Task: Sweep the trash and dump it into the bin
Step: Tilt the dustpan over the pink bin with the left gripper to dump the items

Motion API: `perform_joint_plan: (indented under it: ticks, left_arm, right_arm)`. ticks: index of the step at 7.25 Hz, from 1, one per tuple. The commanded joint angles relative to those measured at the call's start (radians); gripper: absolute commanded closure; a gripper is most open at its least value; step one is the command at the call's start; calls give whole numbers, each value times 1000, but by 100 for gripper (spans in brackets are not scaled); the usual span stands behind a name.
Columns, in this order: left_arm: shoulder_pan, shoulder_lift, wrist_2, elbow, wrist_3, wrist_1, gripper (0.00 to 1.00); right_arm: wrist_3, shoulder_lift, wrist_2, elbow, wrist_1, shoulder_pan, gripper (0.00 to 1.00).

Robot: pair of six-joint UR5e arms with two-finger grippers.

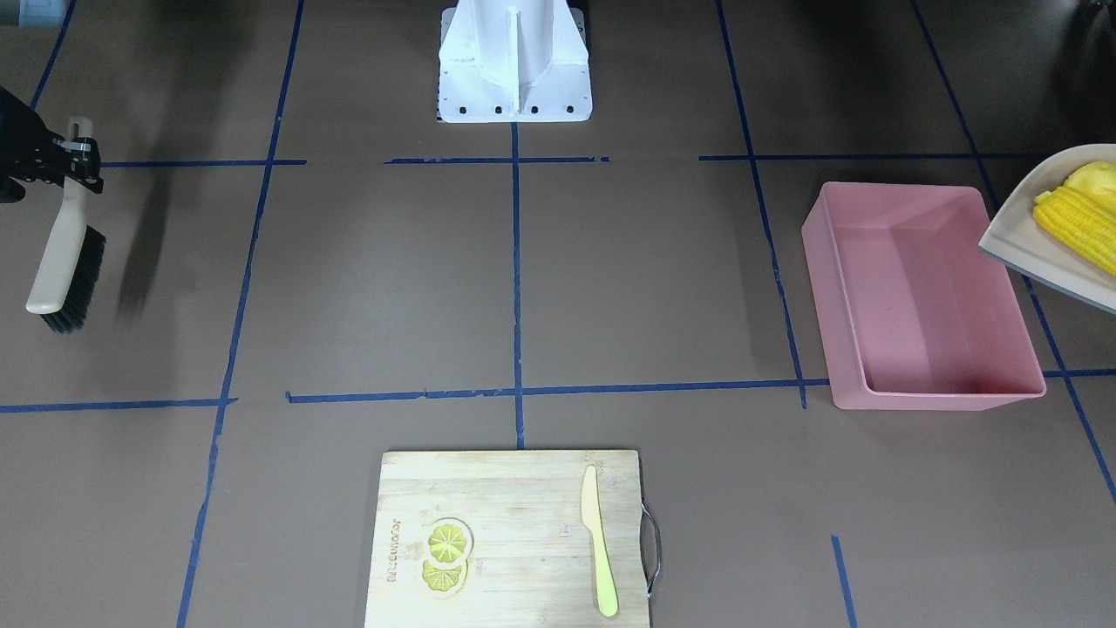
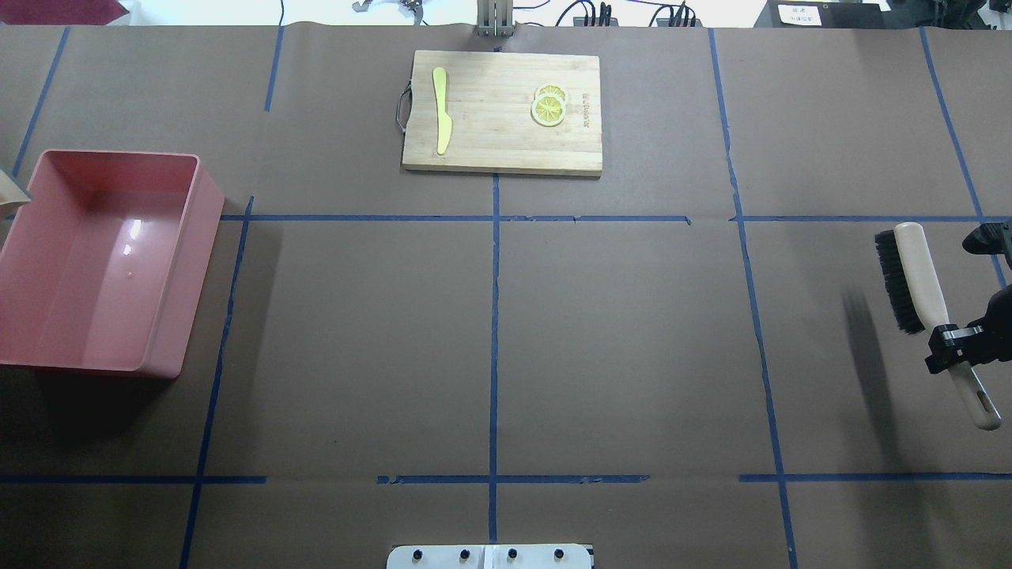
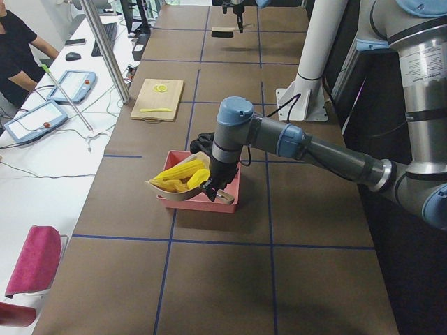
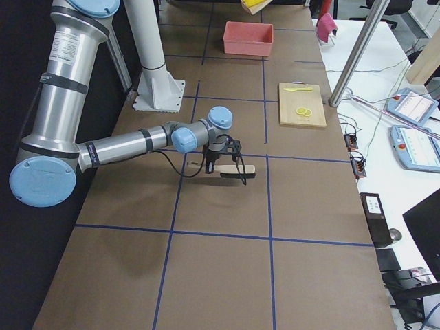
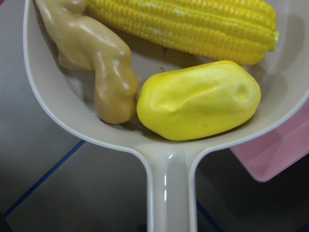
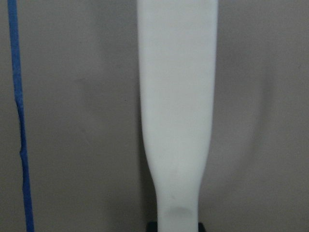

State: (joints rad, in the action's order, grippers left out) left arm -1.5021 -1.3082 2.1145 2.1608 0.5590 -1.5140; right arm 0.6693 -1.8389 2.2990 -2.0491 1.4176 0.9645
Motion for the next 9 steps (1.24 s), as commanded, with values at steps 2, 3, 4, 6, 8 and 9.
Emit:
perform_joint_plan:
  ticks: [2,3,4,6,8,9]
  left_arm:
    - [83,10,-132,54,111,11,98]
    - [129,12,-254,63,102,18,99]
    - [149,6,-295,74,102,65,99]
    - [212,6,-435,129,104,163,99]
    - [238,6,-507,149,107,209,99]
    - [238,6,-517,149,108,210,99]
  right_arm:
    - [16,-6,11,10,-11,0,100]
    - [16,-6,13,10,-11,0,100]
    - [16,-6,13,14,-11,0,100]
    - [16,-6,13,14,-11,0,100]
    - [16,-6,13,14,-11,-1,100]
    - [16,-6,13,14,-11,-1,100]
